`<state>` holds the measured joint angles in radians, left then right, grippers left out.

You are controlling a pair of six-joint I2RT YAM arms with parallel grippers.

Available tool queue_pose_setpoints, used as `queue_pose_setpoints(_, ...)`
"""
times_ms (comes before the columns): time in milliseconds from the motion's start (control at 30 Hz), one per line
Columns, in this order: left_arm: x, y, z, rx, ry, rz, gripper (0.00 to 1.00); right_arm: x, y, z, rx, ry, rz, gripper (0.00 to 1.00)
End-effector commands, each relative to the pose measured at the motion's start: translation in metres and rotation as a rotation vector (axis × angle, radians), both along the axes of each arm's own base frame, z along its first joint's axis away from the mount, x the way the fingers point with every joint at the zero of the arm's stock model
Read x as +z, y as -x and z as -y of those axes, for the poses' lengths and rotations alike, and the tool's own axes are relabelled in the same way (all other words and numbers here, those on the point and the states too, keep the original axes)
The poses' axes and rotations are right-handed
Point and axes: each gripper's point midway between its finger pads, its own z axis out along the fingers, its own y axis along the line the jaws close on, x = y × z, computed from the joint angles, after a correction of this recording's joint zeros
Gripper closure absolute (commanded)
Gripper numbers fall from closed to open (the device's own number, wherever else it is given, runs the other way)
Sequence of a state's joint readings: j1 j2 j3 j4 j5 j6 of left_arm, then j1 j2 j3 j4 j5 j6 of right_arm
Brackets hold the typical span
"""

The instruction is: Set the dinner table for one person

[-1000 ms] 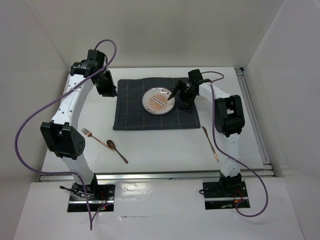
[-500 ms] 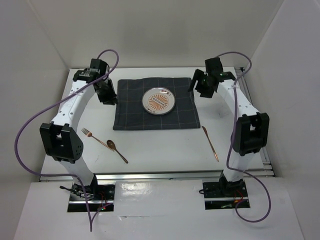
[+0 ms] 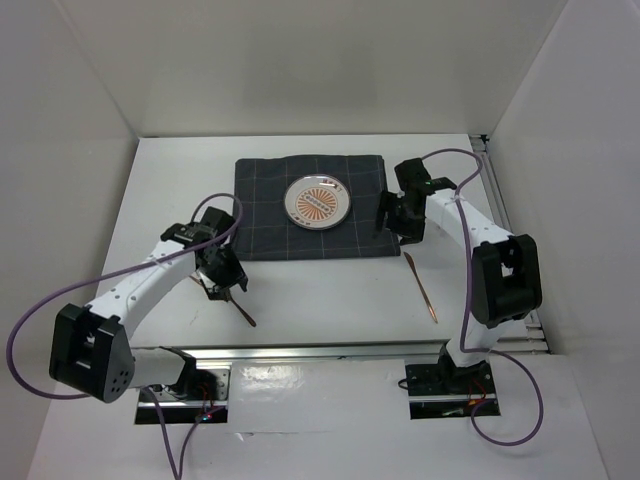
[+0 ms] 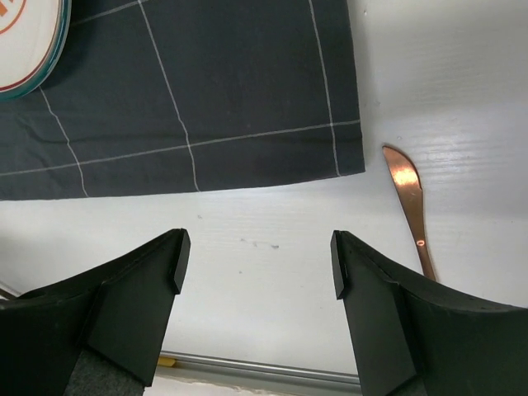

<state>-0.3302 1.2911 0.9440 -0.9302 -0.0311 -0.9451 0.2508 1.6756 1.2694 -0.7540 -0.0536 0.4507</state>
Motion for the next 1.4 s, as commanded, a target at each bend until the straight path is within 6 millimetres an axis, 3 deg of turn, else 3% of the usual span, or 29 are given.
queue_pose_setpoints(0, -0.01, -0.012, -0.001, 0.136, 0.008, 0.04, 0.39, 0.021, -0.007, -0.007, 0.036, -0.016, 0.063, 0.19)
queue_pose_setpoints(267, -0.047, -0.008, 0.006, 0.181, 0.051, 0.018, 0.43, 0.03, -0.009, -0.007, 0.036, -0.024, 0.094, 0.18)
queue_pose_setpoints(433, -0.064, -0.01, -0.001, 0.228, 0.016, 0.02, 0.51, 0.033, -0.005, -0.004, 0.032, -0.015, 0.098, 0.18)
queue_pose_setpoints(633, -0.086, -0.004, -0.006, 0.243, -0.032, -0.02, 0.53, 0.035, -0.003, -0.002, 0.027, -0.005, 0.1, 0.18)
queue_pose_setpoints(767, -0.092, -0.002, -0.013, 0.249, -0.082, -0.043, 0.68, 0.037, -0.002, 0.002, 0.018, 0.014, 0.103, 0.18)
queue_pose_setpoints(800, -0.09, -0.003, -0.013, 0.242, -0.096, -0.038, 0.74, 0.036, 0.0, 0.003, 0.018, 0.016, 0.093, 0.18)
queue_pose_setpoints(833, -0.083, -0.007, -0.012, 0.229, -0.094, -0.03, 0.95, 0.036, 0.0, 0.003, 0.018, 0.017, 0.093, 0.18)
queue_pose_setpoints(867, -0.079, -0.01, -0.014, 0.218, -0.112, -0.026, 1.0, 0.036, 0.0, 0.005, 0.012, 0.027, 0.096, 0.18)
queue_pose_setpoints(900, -0.07, 0.0, -0.019, 0.172, -0.162, -0.053, 1.0, 0.042, -0.001, 0.007, 0.007, 0.035, 0.109, 0.18)
queue_pose_setpoints(933, -0.048, -0.013, -0.015, 0.155, -0.17, -0.015, 1.0, 0.041, 0.002, 0.008, 0.007, 0.038, 0.097, 0.18)
queue_pose_setpoints(1033, -0.012, -0.016, -0.002, -0.053, -0.224, 0.034, 1.0, 0.056, -0.005, 0.012, 0.015, 0.065, 0.128, 0.18)
queue_pose_setpoints(1067, 0.012, -0.035, 0.012, -0.1, -0.196, 0.113, 1.0, 0.071, -0.015, 0.02, -0.016, 0.057, 0.168, 0.18)
queue_pose_setpoints(1133, 0.028, -0.045, 0.037, -0.234, -0.152, 0.147, 1.0, 0.082, -0.022, 0.033, -0.044, 0.047, 0.186, 0.18)
queue_pose_setpoints(1167, 0.059, -0.077, 0.069, -0.296, -0.073, 0.244, 1.0, 0.101, -0.029, 0.039, -0.064, 0.032, 0.228, 0.16)
queue_pose_setpoints(1200, 0.059, -0.073, 0.076, -0.338, -0.052, 0.239, 1.0, 0.101, -0.029, 0.036, -0.058, 0.02, 0.226, 0.16)
queue_pose_setpoints(1233, 0.066, -0.082, 0.089, -0.365, -0.033, 0.254, 1.0, 0.105, -0.03, 0.044, -0.077, 0.023, 0.226, 0.16)
queue_pose_setpoints(1267, 0.078, -0.108, 0.111, -0.384, -0.021, 0.289, 1.0, 0.119, -0.033, 0.041, -0.086, 0.001, 0.259, 0.16)
queue_pose_setpoints(1333, 0.085, -0.129, 0.143, -0.448, 0.015, 0.304, 1.0, 0.129, -0.03, 0.045, -0.115, -0.011, 0.273, 0.16)
queue_pose_setpoints(1367, 0.089, -0.151, 0.169, -0.479, 0.034, 0.313, 1.0, 0.134, -0.029, 0.048, -0.124, -0.013, 0.286, 0.16)
